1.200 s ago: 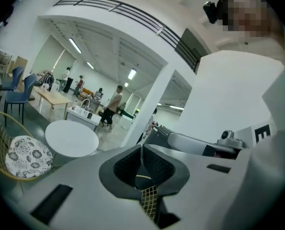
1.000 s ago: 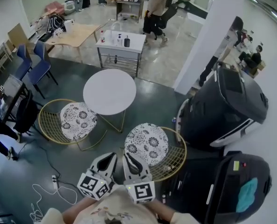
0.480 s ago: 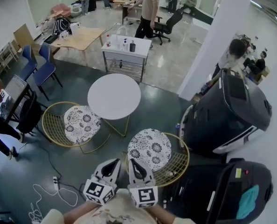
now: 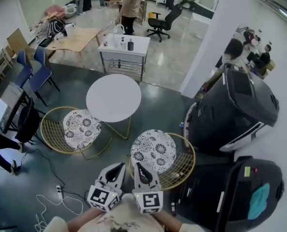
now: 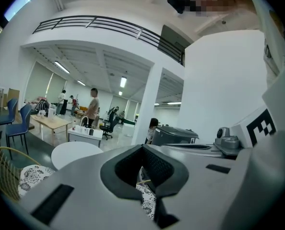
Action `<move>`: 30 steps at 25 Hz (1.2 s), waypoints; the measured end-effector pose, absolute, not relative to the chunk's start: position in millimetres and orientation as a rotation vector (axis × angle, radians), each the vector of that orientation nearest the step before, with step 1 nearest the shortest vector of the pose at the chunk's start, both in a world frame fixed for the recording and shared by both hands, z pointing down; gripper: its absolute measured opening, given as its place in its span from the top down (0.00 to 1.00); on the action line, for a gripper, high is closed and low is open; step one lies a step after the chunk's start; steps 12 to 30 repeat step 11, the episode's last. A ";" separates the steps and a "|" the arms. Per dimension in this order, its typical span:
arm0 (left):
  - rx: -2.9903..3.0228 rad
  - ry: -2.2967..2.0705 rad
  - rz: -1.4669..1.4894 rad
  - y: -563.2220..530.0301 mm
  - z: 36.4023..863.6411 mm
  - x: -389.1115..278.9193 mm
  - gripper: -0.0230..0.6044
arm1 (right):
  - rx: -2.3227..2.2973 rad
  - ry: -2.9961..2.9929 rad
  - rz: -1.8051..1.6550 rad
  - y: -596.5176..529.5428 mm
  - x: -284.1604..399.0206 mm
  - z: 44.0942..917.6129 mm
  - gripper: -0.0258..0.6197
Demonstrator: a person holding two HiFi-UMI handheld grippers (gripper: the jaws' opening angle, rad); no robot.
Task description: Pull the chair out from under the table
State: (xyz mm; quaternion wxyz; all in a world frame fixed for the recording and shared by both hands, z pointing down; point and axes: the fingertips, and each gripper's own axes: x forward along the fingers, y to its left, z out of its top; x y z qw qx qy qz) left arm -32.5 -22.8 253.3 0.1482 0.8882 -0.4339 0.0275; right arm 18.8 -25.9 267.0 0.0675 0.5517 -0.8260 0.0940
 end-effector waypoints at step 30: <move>2.555 -1.199 0.098 -21.1 258.7 -21.7 0.95 | 1.673 -2.486 0.309 -24.6 22.2 269.4 0.95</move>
